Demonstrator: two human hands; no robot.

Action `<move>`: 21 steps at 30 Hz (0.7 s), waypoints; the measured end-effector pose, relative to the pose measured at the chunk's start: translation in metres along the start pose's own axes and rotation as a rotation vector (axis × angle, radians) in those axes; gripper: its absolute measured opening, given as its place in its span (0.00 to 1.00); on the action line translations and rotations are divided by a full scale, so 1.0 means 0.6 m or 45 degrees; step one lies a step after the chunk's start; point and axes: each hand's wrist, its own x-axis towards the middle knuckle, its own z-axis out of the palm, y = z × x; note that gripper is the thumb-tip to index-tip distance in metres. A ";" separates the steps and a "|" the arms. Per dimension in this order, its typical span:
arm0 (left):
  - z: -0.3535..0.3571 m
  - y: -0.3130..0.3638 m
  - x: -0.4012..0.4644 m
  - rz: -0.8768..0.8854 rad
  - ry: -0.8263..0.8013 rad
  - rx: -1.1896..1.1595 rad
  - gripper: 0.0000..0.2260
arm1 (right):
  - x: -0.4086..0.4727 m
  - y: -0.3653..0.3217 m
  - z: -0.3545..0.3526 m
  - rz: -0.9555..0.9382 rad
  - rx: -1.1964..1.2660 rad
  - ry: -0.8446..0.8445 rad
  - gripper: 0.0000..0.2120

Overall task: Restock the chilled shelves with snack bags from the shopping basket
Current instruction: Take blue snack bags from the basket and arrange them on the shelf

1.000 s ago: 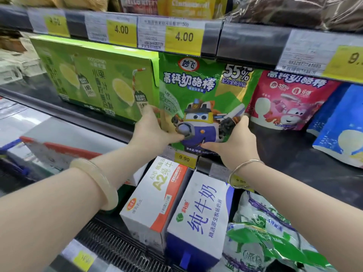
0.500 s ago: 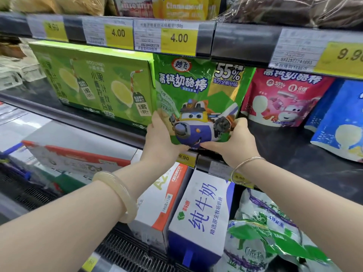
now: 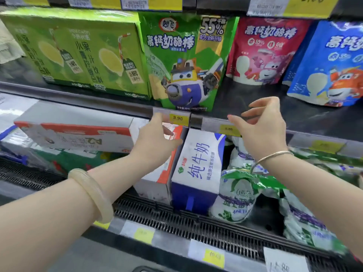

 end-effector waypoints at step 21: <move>0.338 -0.128 -0.359 -0.037 -0.955 0.036 0.14 | -0.507 0.305 -0.185 0.865 -0.136 0.067 0.16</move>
